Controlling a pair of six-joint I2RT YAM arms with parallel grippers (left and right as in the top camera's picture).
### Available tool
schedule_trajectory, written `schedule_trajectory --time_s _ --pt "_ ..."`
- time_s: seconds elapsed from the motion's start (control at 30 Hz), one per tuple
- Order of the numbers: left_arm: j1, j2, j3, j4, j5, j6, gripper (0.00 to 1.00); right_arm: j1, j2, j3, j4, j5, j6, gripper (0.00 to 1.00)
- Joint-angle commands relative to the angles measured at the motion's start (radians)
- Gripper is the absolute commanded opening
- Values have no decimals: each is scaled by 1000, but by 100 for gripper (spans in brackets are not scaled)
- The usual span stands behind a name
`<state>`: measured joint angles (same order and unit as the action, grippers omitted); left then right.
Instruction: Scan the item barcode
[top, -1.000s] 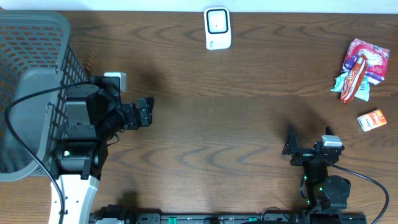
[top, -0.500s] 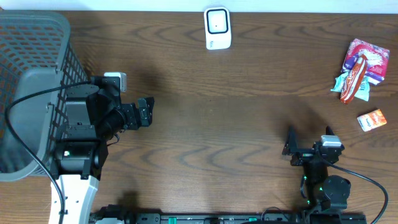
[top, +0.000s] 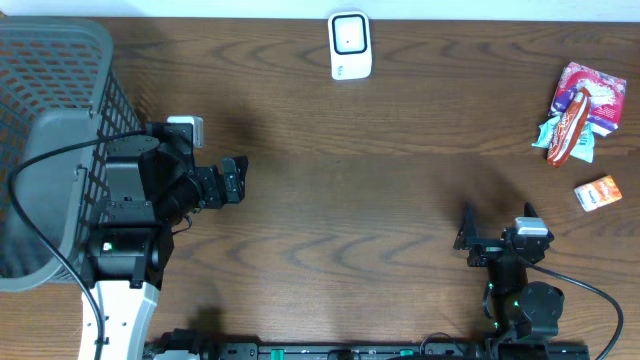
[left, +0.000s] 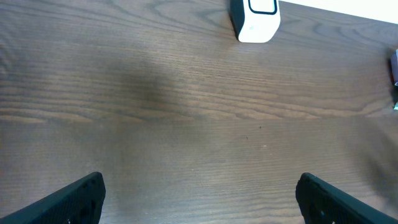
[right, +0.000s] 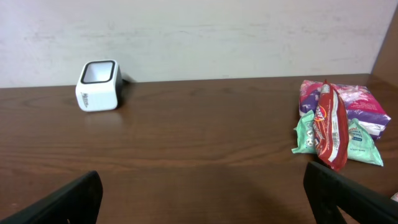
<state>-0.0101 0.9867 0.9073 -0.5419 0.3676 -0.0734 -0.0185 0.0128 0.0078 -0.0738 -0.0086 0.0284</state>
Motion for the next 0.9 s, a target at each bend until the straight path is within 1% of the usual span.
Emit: schedule_trajectory --time_s 0.0,0.87 --pt "3 -1 -3 1 5 13 97 -6 -8 -2 -6 -5 -19 99" --pt "3 -1 -3 1 5 13 97 -6 -8 -2 -5 -6 -33 99"
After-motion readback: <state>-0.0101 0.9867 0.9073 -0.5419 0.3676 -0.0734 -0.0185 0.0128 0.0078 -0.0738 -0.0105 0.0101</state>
